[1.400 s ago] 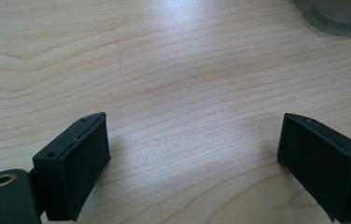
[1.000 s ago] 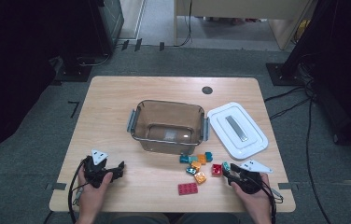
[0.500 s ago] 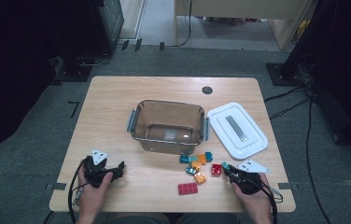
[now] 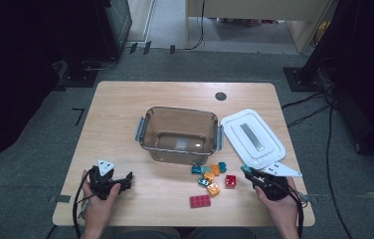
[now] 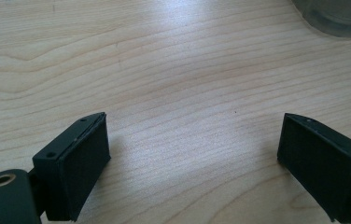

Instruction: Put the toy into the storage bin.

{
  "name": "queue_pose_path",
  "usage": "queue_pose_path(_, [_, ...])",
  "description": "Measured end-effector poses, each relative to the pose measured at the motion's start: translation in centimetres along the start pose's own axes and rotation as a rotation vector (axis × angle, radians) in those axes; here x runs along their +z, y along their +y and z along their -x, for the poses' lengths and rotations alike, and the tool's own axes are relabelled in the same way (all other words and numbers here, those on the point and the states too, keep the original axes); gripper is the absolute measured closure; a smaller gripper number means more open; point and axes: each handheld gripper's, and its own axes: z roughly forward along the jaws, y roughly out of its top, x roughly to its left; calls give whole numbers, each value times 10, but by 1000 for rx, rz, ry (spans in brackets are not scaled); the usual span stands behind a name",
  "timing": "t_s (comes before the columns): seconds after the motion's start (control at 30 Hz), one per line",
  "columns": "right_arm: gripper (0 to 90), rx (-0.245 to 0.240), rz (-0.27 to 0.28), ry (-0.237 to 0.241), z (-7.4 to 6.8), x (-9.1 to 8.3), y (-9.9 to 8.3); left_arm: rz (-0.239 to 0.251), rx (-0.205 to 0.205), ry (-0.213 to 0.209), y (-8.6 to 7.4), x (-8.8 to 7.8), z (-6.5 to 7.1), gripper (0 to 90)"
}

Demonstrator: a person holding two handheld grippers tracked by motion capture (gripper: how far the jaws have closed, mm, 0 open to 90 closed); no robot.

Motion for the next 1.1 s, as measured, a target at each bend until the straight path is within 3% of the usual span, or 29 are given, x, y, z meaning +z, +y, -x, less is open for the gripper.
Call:
queue_pose_path(0.23, [767,-21,16,3,1,-4,24,-2,-4,4,1,1,0,82])
queue_pose_path(0.7, [768,-33,41,54,2,-9,68,-1,-4,4,1,1,0,82])
queue_pose_path(1.1, [768,-60,60,99,-7,-3,104,0,-4,4,0,1,0,83])
